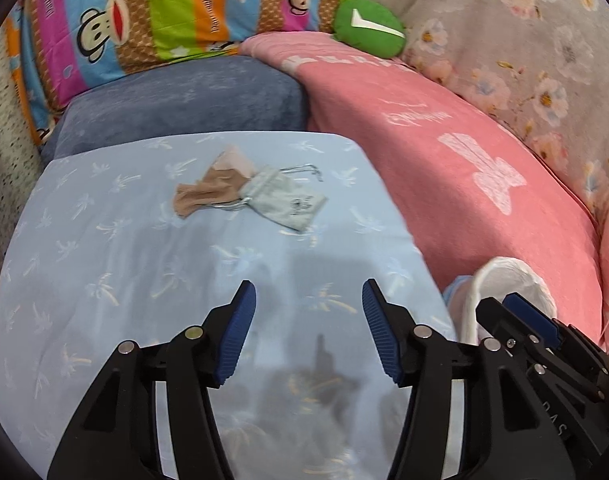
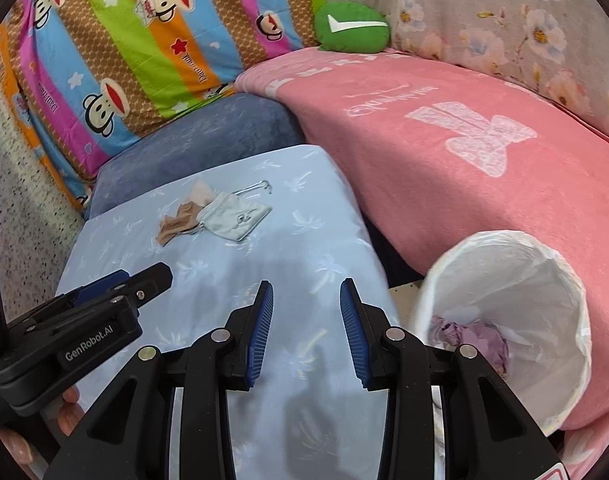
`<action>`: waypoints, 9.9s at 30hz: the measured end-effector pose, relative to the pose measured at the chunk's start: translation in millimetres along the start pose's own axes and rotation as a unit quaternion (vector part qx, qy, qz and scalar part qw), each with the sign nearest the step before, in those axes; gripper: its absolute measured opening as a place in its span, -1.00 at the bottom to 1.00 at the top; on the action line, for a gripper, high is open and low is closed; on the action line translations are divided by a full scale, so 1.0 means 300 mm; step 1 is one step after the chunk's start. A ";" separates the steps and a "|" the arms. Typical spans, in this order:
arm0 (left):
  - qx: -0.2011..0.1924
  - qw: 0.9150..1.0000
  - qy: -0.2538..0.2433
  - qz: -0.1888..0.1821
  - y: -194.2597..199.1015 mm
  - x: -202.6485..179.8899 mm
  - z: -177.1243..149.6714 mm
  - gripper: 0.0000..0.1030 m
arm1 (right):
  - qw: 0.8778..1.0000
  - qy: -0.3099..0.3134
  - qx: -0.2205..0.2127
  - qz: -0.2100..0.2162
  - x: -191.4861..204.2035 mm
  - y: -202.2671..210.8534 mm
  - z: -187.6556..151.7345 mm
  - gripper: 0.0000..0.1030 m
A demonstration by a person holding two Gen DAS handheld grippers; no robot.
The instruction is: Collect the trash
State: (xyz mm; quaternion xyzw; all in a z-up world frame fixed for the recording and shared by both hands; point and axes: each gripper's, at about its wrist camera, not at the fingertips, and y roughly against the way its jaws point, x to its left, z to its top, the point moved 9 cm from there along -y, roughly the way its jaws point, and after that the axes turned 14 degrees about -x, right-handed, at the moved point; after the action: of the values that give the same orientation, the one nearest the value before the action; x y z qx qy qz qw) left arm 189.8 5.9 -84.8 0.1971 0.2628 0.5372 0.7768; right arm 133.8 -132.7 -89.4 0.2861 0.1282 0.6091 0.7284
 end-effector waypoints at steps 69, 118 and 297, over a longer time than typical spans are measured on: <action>-0.002 0.999 0.008 -0.050 -0.147 0.040 0.116 -0.80 | 1.000 -0.020 -0.007 0.014 0.156 -0.188 0.031 -0.92; 0.084 0.995 0.038 -0.024 -0.251 0.016 -0.176 -0.62 | 0.998 -0.054 -0.022 0.012 -0.074 0.004 0.010 -0.92; -0.008 0.987 -0.147 -0.060 0.151 -0.613 -0.260 0.76 | 0.986 -0.008 -0.050 -0.156 -0.648 0.516 -0.146 0.74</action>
State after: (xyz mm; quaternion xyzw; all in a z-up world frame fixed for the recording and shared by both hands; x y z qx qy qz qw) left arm 56.0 -149.3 -83.2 0.2519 0.1526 0.4572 0.8392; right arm -59.5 -293.5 -67.3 0.2303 0.1350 0.4915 0.8290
